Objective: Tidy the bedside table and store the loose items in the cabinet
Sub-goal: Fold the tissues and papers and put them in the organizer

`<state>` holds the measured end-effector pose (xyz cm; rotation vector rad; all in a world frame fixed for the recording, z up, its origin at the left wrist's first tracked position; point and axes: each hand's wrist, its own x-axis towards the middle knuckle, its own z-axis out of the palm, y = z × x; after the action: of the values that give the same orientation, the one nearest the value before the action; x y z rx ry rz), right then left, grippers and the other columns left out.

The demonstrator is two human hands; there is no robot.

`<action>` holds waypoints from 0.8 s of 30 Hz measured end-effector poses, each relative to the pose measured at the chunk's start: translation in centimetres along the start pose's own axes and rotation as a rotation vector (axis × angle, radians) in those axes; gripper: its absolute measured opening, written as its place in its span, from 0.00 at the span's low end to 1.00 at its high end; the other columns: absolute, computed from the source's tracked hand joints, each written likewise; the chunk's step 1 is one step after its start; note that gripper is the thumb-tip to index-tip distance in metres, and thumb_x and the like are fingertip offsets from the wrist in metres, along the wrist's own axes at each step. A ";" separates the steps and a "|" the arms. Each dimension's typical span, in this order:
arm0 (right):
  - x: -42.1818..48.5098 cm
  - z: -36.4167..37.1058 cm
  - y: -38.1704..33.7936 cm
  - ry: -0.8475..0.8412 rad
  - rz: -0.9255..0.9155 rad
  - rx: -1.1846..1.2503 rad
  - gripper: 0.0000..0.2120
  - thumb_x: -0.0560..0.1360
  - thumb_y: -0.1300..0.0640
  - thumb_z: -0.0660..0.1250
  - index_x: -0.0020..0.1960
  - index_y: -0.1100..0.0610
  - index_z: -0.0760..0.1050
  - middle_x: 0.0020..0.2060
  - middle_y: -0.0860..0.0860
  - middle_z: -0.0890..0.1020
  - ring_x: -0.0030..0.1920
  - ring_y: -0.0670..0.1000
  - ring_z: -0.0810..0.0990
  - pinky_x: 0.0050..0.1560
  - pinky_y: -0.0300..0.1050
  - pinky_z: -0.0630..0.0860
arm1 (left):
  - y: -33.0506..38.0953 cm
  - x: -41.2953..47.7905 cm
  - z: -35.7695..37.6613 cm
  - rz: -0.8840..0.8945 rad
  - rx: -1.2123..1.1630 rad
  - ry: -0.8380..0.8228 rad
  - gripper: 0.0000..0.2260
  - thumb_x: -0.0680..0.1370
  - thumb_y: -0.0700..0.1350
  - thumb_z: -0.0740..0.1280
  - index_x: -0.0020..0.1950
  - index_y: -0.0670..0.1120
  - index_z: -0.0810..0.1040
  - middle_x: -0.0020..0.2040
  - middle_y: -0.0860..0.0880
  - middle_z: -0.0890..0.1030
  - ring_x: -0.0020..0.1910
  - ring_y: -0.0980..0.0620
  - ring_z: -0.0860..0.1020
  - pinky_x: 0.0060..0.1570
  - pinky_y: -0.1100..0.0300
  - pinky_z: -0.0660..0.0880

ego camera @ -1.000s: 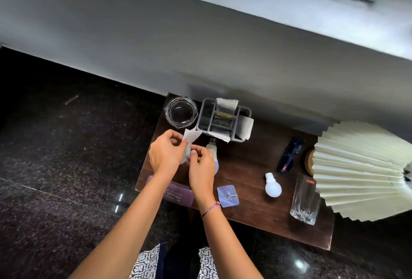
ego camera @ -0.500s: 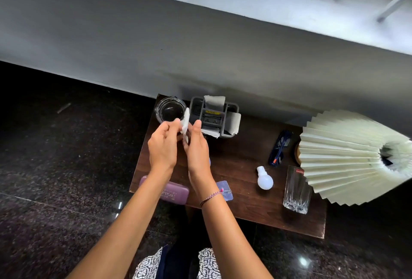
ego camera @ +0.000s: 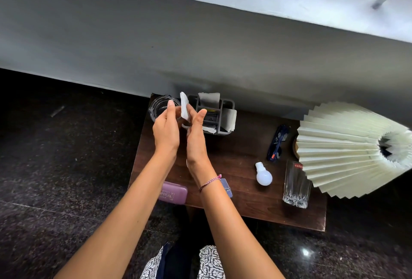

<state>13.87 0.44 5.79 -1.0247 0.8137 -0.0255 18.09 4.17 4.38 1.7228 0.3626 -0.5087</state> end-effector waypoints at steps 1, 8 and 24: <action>0.1 0.1 0.0 0.004 -0.004 0.012 0.41 0.68 0.31 0.44 0.73 0.55 0.62 0.71 0.51 0.69 0.72 0.47 0.64 0.75 0.49 0.57 | 0.0 0.2 0.1 0.002 -0.005 0.004 0.17 0.80 0.56 0.55 0.45 0.50 0.81 0.51 0.42 0.83 0.54 0.45 0.80 0.61 0.44 0.74; 0.8 -0.2 0.7 -0.016 0.013 -0.001 0.42 0.66 0.30 0.44 0.73 0.53 0.62 0.71 0.53 0.68 0.72 0.48 0.65 0.75 0.48 0.58 | -0.4 1.1 0.6 -0.029 -0.013 -0.042 0.16 0.80 0.56 0.54 0.43 0.55 0.79 0.48 0.46 0.83 0.53 0.48 0.81 0.57 0.50 0.76; 1.4 -0.5 0.2 -0.053 0.034 -0.003 0.42 0.67 0.32 0.44 0.75 0.53 0.54 0.75 0.49 0.60 0.74 0.44 0.56 0.76 0.42 0.52 | -0.3 1.8 0.8 -0.035 -0.021 -0.045 0.16 0.82 0.52 0.54 0.52 0.46 0.79 0.51 0.44 0.82 0.52 0.50 0.81 0.54 0.56 0.77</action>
<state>14.53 -0.37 4.66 -1.0101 0.7833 0.0317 19.37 3.37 3.10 1.6849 0.3656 -0.5662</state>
